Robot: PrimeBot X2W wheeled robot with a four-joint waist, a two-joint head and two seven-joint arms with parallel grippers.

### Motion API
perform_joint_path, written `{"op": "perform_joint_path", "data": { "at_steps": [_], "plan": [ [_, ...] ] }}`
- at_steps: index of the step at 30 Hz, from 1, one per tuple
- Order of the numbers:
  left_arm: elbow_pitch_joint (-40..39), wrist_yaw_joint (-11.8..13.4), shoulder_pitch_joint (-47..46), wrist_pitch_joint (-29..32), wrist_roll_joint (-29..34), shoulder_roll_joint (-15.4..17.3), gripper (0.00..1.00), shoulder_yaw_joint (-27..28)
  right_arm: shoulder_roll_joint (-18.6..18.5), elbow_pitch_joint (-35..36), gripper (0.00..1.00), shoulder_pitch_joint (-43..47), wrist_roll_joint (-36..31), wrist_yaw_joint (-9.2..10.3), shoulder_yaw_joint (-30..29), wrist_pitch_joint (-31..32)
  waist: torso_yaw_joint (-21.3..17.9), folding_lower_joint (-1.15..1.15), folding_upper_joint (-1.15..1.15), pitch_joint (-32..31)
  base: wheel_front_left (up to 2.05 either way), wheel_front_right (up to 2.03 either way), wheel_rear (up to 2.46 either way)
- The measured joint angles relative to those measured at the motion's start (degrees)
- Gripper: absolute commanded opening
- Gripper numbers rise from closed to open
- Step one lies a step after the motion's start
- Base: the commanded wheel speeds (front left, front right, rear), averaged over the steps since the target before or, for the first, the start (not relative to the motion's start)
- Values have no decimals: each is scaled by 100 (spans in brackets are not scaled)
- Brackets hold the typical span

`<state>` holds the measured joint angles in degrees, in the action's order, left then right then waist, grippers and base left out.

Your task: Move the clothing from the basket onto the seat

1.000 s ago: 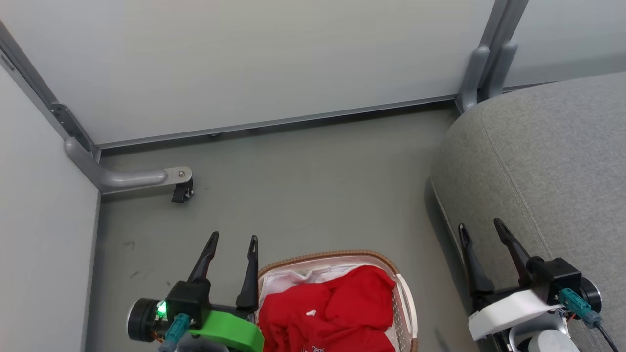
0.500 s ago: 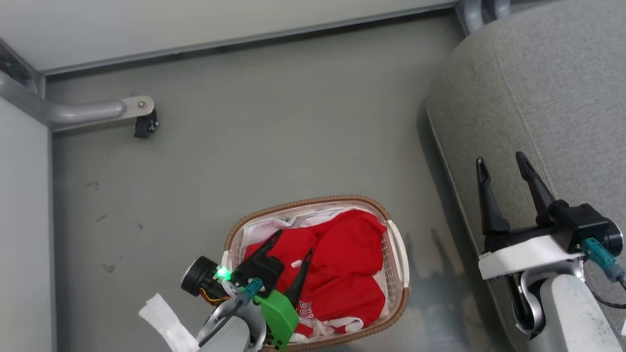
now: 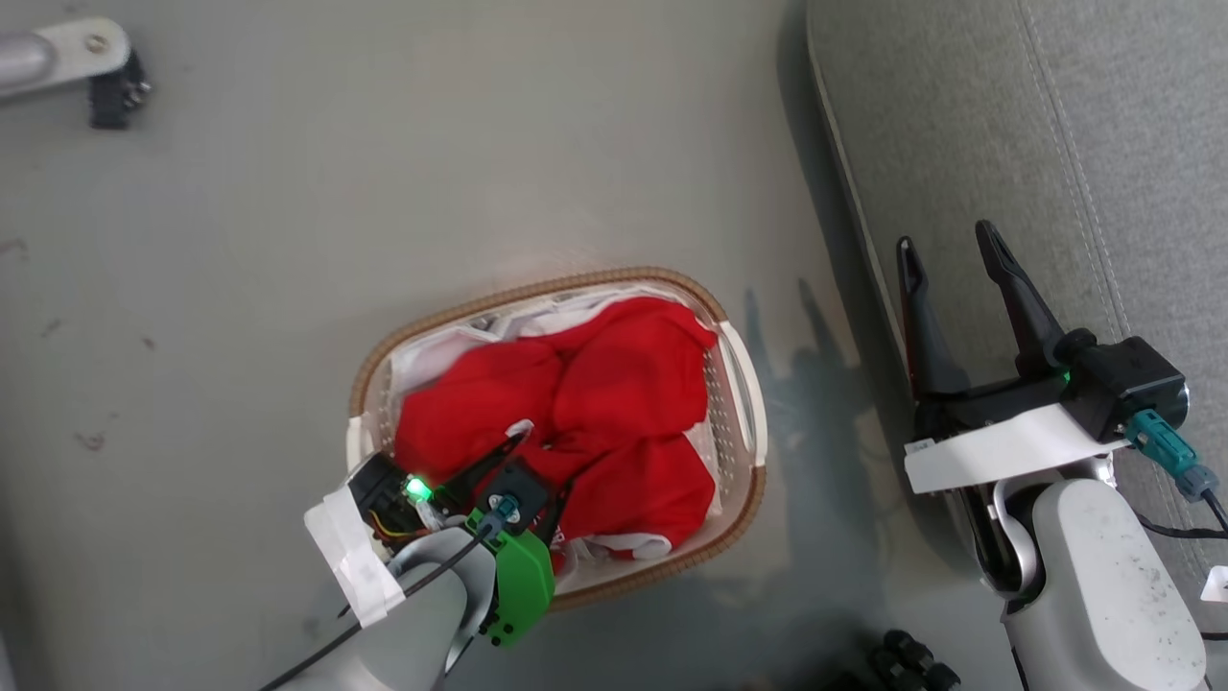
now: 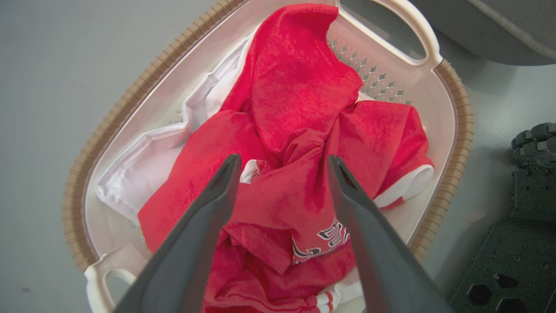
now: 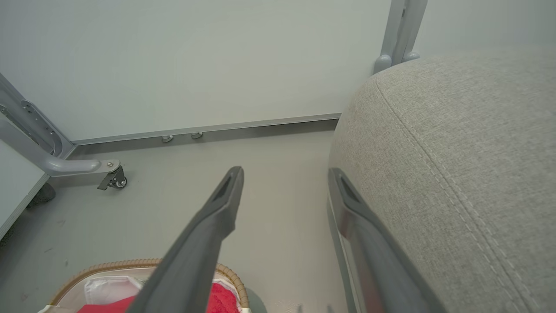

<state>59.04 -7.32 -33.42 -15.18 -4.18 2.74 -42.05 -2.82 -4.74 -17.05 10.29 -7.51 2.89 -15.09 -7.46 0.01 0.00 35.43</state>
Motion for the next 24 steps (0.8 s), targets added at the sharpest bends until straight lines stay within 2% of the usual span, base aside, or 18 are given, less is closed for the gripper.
{"op": "perform_joint_path", "data": {
  "at_steps": [10, 17, 19, 20, 21, 24],
  "plan": [
    [638, -5, -492, 0, -276, 66, 100, -63, 0, 51, 100, -147, 229, 0, 280, 0, -464, 0, 0, 823, 0, 0, 0],
    [1131, 71, -636, 60, -313, 166, 99, -75, 0, 15, 100, -180, 392, 0, 412, 0, -796, -1, 0, 1094, 0, 0, 0],
    [1182, 66, -647, 68, -335, 165, 37, -90, 1, 7, 100, -180, 424, 0, 438, 0, -862, 0, 0, 1126, 0, 0, 0],
    [1198, 52, -657, 67, -342, 165, 13, -98, 1, -1, 100, -180, 436, 0, 448, 0, -890, -1, 0, 1134, 0, 0, 0],
    [1205, 52, -660, 66, -354, 165, 0, -110, 1, -5, 100, -180, 441, 0, 452, 0, -908, -1, 0, 1136, 0, 0, 0],
    [1222, 33, -660, 49, -388, 159, 0, -153, 1, -26, 100, -180, 456, 0, 446, 0, -922, -1, 0, 1094, 0, 0, 0]
  ]
}}
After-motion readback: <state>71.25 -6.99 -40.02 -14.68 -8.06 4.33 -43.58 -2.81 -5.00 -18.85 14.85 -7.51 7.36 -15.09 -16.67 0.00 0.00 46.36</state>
